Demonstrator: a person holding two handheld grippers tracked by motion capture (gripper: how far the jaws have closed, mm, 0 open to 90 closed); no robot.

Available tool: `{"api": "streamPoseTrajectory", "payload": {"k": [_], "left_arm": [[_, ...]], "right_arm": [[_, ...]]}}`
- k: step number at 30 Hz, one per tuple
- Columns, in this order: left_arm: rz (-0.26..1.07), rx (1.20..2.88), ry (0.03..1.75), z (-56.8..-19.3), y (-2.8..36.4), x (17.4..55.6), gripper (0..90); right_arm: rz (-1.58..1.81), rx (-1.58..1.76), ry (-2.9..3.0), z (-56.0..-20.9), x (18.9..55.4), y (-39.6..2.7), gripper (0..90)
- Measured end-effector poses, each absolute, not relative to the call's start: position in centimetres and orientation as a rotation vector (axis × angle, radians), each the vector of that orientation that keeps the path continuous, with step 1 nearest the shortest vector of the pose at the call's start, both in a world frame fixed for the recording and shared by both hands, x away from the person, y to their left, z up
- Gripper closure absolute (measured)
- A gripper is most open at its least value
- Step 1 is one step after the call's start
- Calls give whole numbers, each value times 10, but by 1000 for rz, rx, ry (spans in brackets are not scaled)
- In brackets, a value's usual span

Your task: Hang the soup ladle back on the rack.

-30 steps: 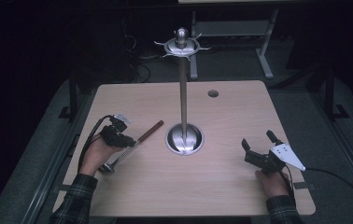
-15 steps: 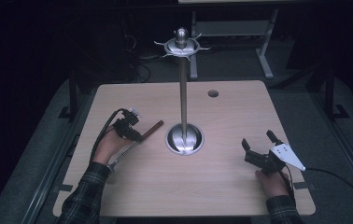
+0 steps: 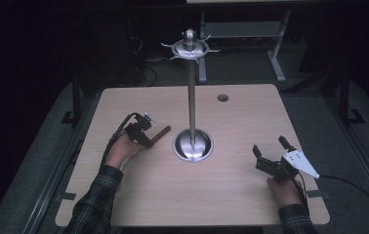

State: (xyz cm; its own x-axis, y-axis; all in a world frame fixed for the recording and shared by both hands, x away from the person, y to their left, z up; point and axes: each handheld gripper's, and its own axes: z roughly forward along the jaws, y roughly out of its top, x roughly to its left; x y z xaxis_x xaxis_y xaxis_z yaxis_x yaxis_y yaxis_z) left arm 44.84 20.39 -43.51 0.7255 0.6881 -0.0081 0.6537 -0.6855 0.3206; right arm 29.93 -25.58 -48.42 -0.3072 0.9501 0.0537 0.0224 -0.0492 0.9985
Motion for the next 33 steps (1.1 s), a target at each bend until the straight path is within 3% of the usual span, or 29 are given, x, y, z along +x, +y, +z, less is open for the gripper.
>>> {"api": "streamPoseTrajectory", "payload": {"k": [22,33], "left_arm": [[175,2587,1106,-439,202,445,742],[147,2495,1085,-426,223,439,742]], "right_arm": [[1471,1094,1423,-484,299,-256,2],[1471,1093,1424,-484,299,-256,2]]}}
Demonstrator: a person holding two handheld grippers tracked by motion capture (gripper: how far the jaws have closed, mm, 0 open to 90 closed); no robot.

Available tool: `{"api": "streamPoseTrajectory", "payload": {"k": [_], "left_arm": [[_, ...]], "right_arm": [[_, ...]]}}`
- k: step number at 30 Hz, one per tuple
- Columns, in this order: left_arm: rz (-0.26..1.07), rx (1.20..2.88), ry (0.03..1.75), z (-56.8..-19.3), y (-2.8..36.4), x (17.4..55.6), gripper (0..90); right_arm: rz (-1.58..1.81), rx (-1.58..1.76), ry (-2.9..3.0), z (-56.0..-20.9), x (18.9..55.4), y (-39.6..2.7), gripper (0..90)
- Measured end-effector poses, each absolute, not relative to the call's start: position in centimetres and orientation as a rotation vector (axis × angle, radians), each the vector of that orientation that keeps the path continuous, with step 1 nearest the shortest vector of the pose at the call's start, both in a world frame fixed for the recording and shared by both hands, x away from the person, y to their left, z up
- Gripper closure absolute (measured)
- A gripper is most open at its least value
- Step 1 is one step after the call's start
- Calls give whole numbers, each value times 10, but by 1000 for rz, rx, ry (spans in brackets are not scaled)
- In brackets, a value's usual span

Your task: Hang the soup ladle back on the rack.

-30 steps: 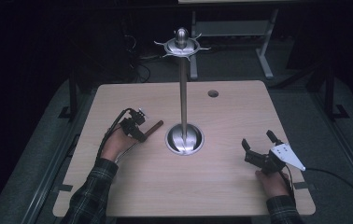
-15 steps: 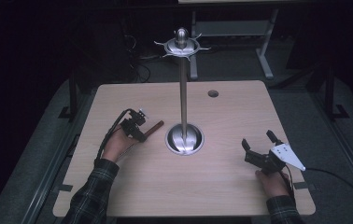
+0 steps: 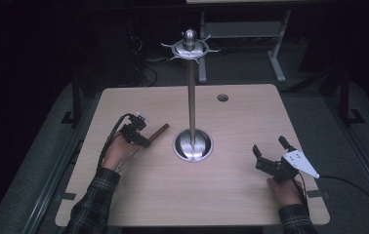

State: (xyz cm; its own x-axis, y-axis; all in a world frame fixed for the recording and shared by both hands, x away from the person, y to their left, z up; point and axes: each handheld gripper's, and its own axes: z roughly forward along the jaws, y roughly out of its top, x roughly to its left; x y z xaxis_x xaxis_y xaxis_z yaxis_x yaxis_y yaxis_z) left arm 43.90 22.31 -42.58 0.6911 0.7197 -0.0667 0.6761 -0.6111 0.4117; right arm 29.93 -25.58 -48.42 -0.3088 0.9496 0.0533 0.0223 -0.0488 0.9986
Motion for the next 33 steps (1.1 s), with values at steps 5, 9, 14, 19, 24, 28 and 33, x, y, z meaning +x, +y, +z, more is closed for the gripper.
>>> {"api": "streamPoseTrajectory", "payload": {"k": [5,9,14,19,24,28,33], "left_arm": [[171,2430,1058,-411,232,431,742],[172,2345,1026,-401,239,422,742],[190,2264,960,-390,247,411,742],[189,2187,900,-381,254,399,742],[190,2132,819,-373,260,392,742],[193,2093,785,-366,261,388,742],[179,2038,723,-353,261,382,743]], "right_arm": [[1472,1092,1425,-484,299,-256,2],[1473,1092,1425,-484,299,-256,2],[1472,1092,1425,-484,299,-256,2],[1473,1092,1425,-484,299,-256,2],[1473,1091,1428,-484,299,-256,2],[1474,1090,1427,-484,299,-256,2],[1473,1090,1427,-484,299,-256,2]]}}
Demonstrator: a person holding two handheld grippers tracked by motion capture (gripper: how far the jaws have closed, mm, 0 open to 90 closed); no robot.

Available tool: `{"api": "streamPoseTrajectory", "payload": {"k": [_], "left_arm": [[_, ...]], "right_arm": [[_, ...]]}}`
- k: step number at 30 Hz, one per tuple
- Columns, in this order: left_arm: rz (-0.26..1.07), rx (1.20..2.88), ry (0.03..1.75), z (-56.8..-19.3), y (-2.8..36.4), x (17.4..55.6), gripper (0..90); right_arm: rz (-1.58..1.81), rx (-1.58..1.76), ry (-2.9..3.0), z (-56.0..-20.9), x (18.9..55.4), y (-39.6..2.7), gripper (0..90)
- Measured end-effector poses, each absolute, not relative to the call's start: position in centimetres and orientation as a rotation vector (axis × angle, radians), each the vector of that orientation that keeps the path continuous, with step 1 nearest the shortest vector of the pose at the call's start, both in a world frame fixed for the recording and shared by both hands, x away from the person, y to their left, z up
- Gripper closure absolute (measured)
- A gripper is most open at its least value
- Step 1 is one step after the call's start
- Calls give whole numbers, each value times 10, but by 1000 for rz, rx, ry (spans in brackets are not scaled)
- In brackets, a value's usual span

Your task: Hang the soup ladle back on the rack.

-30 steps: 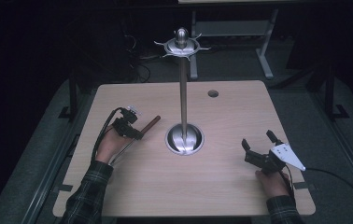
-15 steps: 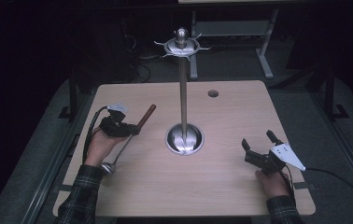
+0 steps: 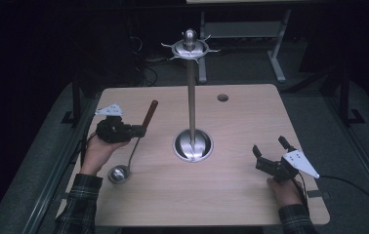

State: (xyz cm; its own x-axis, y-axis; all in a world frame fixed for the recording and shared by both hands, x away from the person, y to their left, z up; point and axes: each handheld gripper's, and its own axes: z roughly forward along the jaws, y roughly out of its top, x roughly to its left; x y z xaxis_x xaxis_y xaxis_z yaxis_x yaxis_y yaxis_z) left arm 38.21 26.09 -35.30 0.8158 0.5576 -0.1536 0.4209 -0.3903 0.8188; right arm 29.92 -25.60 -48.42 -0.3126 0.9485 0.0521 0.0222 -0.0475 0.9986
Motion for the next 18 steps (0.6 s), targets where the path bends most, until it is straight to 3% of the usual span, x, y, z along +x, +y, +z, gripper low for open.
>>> {"api": "streamPoseTrajectory", "payload": {"k": [18], "left_arm": [[212,1970,597,-317,244,365,742]], "right_arm": [[1473,1090,1427,-484,299,-256,2]]}}
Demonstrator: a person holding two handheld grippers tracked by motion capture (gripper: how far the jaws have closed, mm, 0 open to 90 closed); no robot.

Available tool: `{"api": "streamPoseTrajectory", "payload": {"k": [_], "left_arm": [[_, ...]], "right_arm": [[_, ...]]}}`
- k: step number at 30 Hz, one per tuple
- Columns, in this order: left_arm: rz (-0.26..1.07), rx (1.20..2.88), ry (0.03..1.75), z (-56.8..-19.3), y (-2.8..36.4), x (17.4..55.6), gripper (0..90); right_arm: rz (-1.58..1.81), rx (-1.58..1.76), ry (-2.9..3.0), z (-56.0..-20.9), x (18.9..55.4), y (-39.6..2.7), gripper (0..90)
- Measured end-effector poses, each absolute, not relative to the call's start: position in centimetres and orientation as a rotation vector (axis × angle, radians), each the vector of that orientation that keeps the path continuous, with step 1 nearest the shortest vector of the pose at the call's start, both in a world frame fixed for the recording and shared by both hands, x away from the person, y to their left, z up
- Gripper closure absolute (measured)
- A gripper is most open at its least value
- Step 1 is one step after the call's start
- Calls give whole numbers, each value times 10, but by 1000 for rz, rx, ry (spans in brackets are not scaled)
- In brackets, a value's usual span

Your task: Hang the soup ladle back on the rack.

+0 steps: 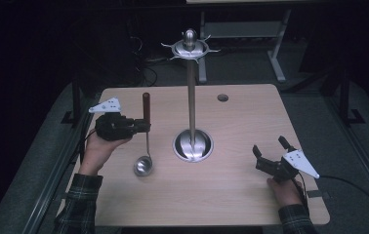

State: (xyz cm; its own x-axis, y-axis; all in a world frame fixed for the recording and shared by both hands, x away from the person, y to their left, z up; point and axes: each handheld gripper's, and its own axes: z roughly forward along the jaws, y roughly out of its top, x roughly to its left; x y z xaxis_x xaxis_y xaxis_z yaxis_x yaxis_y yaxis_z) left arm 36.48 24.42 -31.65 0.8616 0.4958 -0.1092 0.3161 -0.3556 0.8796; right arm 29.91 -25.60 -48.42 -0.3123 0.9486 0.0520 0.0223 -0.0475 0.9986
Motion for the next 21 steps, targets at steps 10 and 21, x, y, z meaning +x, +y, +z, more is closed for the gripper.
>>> {"api": "streamPoseTrajectory", "payload": {"k": [10,21], "left_arm": [[259,1926,545,-289,234,363,742],[277,1890,486,-259,221,365,741]], "right_arm": [[1473,1091,1428,-484,299,-256,2],[1473,1092,1428,-484,299,-256,2]]}}
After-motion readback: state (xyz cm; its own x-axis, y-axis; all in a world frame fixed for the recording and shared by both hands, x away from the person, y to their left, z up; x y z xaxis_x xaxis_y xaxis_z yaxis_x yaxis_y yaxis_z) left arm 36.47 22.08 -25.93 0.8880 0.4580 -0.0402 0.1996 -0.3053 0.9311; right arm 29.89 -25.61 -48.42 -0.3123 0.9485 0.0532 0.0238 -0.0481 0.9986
